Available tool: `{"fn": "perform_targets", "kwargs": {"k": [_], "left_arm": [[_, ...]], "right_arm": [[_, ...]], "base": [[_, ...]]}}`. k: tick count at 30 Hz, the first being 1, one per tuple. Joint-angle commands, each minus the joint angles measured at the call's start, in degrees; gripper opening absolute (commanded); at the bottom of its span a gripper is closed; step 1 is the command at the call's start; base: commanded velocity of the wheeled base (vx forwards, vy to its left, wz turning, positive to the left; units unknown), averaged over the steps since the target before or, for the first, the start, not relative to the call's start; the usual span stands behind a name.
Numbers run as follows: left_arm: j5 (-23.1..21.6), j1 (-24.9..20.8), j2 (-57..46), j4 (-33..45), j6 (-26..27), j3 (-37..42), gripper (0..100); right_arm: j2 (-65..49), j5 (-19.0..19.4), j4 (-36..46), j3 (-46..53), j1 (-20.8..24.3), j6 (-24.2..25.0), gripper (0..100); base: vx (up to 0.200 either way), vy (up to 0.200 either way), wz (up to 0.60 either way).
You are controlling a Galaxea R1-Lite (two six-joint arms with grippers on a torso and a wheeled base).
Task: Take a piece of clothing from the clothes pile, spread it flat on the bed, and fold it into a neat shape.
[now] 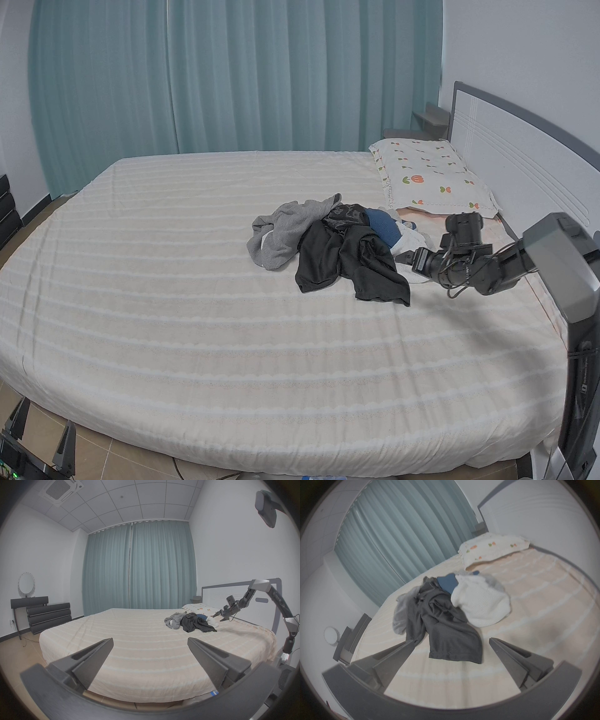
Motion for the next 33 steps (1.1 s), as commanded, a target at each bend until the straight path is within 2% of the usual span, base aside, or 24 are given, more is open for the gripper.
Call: {"fn": "perform_targets", "kwargs": {"k": [1, 18, 19, 26, 29, 33], "left_arm": [[0.02, 0.11, -0.92, 0.01, -0.01, 0.92, 100], [0.02, 0.02, -0.92, 0.01, -0.01, 0.92, 100], [0.02, 0.02, -0.92, 0.01, -0.01, 0.84, 100], [0.02, 0.02, -0.92, 0.01, -0.01, 0.92, 100], [0.02, 0.02, -0.92, 0.01, -0.01, 0.84, 100], [0.02, 0.02, -0.92, 0.01, -0.01, 0.92, 100]], "right_arm": [[10.73, -1.87, 2.06, -7.22, 2.06, 2.22, 100], [14.69, -3.9, 2.15, -13.02, 2.06, 2.22, 100], [15.04, -3.9, 2.06, -13.46, 2.06, 2.22, 0], [13.63, -3.81, 1.53, -13.54, 2.06, 2.84, 0], [11.96, -3.54, 1.53, -12.23, 2.23, 5.92, 0], [8.1, -0.64, 1.35, -7.3, 2.5, 10.93, 0]], "base": [[0.0, 0.0, 0.0], [0.0, 0.0, 0.0], [0.0, 0.0, 0.0], [0.0, 0.0, 0.0], [0.0, 0.0, 0.0], [0.0, 0.0, 0.0]]}}
